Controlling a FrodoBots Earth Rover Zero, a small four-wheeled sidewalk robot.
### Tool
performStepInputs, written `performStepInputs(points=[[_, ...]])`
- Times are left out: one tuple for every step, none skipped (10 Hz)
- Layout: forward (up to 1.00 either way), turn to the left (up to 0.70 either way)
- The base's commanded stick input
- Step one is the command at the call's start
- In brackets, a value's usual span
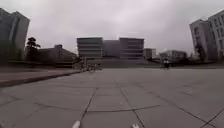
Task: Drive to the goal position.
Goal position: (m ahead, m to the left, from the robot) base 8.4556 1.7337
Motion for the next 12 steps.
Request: performStepInputs(points=[[0.70,0.00],[0.70,0.00],[0.70,0.00],[0.70,0.00],[0.70,0.00],[0.70,0.00],[0.70,0.00],[0.70,0.00],[0.70,0.00],[0.70,0.00],[0.70,0.00],[0.70,0.00]])
